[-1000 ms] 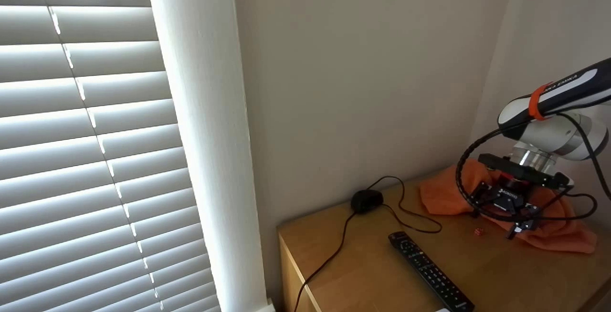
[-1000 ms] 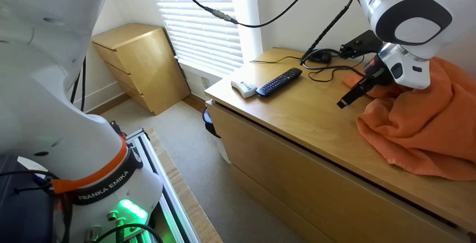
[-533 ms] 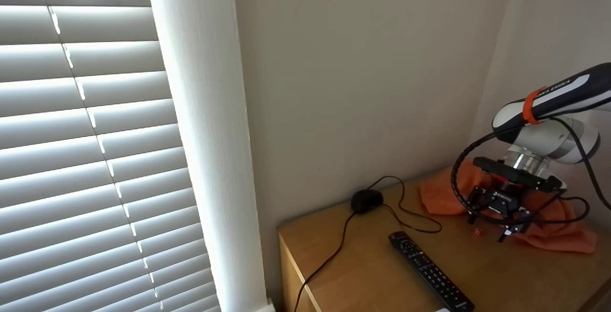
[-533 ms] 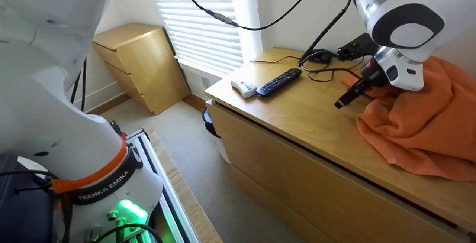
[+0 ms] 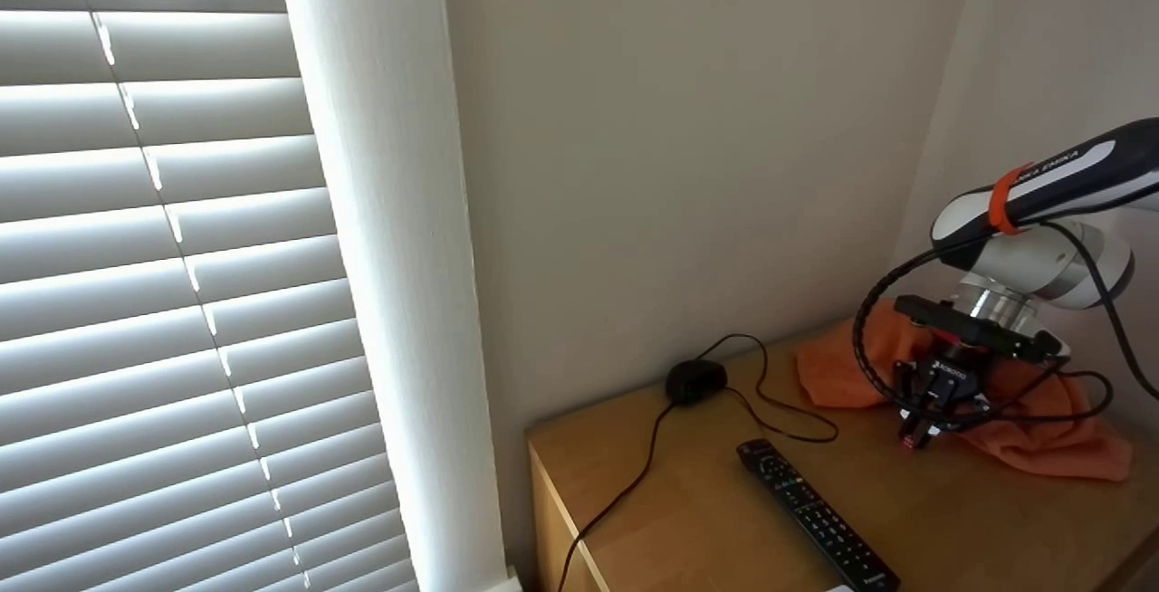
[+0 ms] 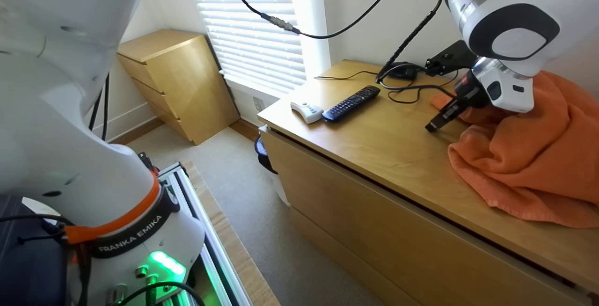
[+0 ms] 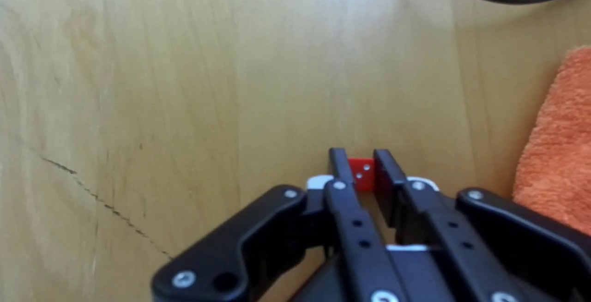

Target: Pick up the dice and turn it to the left once, put the dice back onto the top of the chest of drawers

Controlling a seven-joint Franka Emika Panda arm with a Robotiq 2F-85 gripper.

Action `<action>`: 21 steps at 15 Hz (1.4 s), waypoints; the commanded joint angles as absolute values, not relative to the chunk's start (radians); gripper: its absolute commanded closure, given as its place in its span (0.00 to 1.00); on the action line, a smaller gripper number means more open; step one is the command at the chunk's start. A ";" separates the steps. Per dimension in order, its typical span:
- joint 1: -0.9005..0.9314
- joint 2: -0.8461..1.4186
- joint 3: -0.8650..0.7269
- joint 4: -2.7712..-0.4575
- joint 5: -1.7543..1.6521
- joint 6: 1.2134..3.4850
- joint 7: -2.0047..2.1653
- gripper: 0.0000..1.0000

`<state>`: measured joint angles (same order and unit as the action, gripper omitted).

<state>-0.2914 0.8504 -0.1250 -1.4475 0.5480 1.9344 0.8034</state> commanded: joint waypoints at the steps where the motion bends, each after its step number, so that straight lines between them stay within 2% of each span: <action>1: -0.295 0.849 -0.120 -1.439 0.556 1.907 0.807 0.57; 2: -0.293 0.848 -0.120 -1.440 0.555 1.911 0.807 0.56; 3: -0.294 0.850 -0.121 -1.435 0.555 1.910 0.807 0.52; 9: -0.300 0.861 -0.128 -1.414 0.552 1.912 0.810 0.05; 10: -0.300 0.863 -0.129 -1.412 0.551 1.913 0.810 0.04; 11: -0.300 0.863 -0.130 -1.412 0.550 1.913 0.811 0.08; 12: -0.300 0.865 -0.131 -1.410 0.549 1.913 0.812 0.25; 13: -0.301 0.867 -0.132 -1.407 0.547 1.911 0.813 0.33; 14: -0.301 0.868 -0.132 -1.407 0.547 1.912 0.813 0.34; 15: -0.301 0.869 -0.133 -1.406 0.546 1.911 0.813 0.40; 19: -0.299 0.876 -0.135 -1.402 0.542 1.909 0.815 0.73; 21: -0.299 0.878 -0.136 -1.400 0.540 1.909 0.816 0.87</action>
<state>-0.2917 0.8586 -0.1350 -1.4263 0.5466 1.9339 0.8043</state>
